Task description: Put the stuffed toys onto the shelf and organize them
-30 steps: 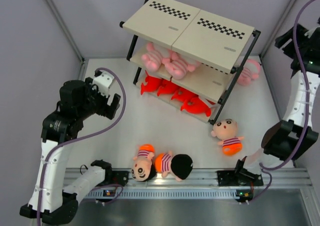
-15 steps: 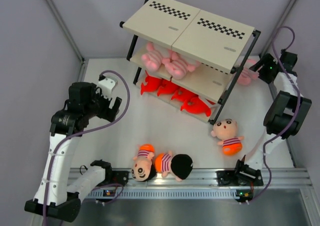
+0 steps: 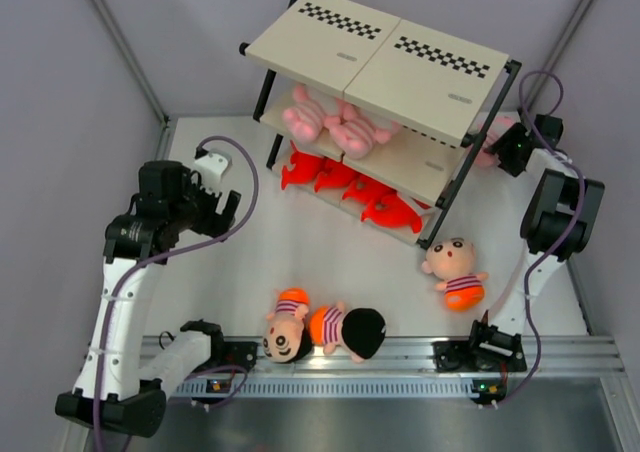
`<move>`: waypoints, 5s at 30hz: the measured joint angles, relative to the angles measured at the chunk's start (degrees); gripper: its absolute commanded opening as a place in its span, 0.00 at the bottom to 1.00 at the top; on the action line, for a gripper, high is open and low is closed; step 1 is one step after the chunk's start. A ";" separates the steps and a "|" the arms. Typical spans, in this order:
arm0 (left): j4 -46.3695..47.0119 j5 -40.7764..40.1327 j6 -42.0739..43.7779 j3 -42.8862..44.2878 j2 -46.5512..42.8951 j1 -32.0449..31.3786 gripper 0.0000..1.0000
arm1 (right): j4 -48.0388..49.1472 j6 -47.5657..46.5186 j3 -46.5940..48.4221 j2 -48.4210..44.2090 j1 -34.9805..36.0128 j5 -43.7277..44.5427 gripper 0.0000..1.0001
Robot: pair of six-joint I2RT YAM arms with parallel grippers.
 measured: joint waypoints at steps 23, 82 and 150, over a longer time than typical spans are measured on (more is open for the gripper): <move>0.02 1.81 -0.02 1.22 4.22 0.48 0.88 | -0.74 -3.15 -18.40 -29.42 -0.50 7.19 0.00; 0.00 6.40 1.25 0.37 2.86 0.48 0.88 | -33.31 -0.96 -20.33 -75.69 29.86 -25.22 0.00; -6.10 14.45 9.49 -7.54 1.29 -1.18 0.78 | -22.71 -4.48 -26.43 -80.15 48.43 17.57 0.63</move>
